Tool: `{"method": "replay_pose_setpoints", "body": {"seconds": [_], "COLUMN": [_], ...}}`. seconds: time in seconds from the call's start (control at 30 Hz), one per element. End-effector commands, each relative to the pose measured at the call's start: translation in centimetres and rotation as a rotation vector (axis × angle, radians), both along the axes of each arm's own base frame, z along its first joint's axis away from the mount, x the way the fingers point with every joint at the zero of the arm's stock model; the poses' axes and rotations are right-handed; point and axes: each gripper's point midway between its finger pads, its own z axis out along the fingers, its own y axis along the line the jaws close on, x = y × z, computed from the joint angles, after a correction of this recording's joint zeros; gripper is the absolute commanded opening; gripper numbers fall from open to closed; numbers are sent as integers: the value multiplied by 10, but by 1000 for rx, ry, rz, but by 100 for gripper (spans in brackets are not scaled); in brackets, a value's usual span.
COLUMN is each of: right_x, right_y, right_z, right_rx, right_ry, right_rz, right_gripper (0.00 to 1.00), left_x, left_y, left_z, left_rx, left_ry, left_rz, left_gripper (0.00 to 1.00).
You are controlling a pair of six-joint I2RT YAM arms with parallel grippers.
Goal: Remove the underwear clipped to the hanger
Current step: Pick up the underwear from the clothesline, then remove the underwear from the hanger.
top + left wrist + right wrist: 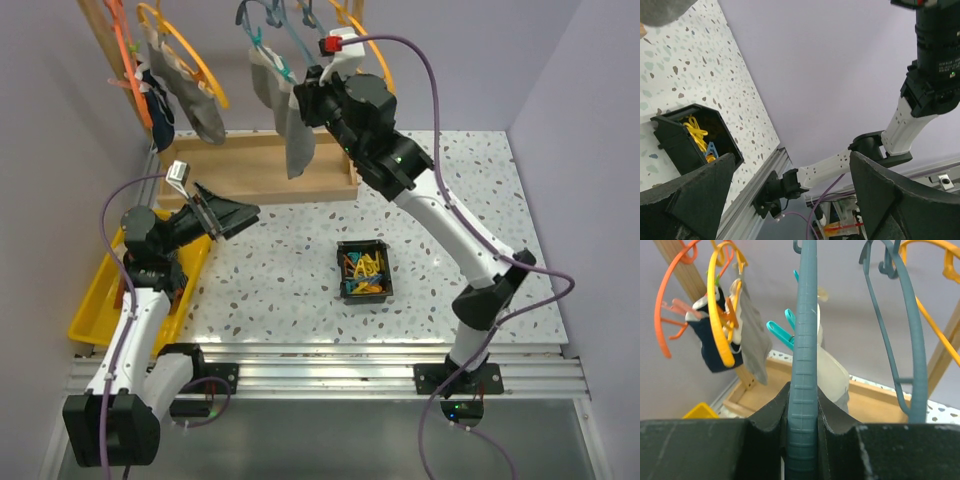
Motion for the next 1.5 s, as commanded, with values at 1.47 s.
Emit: {"method": "replay_pose_setpoints", "body": {"seconds": [1.47], "right_x": [-197], "right_y": [-43], "right_z": [-230], "right_rx": [19], "right_ry": [570], "right_rz": [232], "right_gripper": [0], "left_x": [3], "left_y": [-79], "left_z": [-54], "left_rx": [235], "left_ry": [192], "left_rz": [-205], "left_gripper": [100]}}
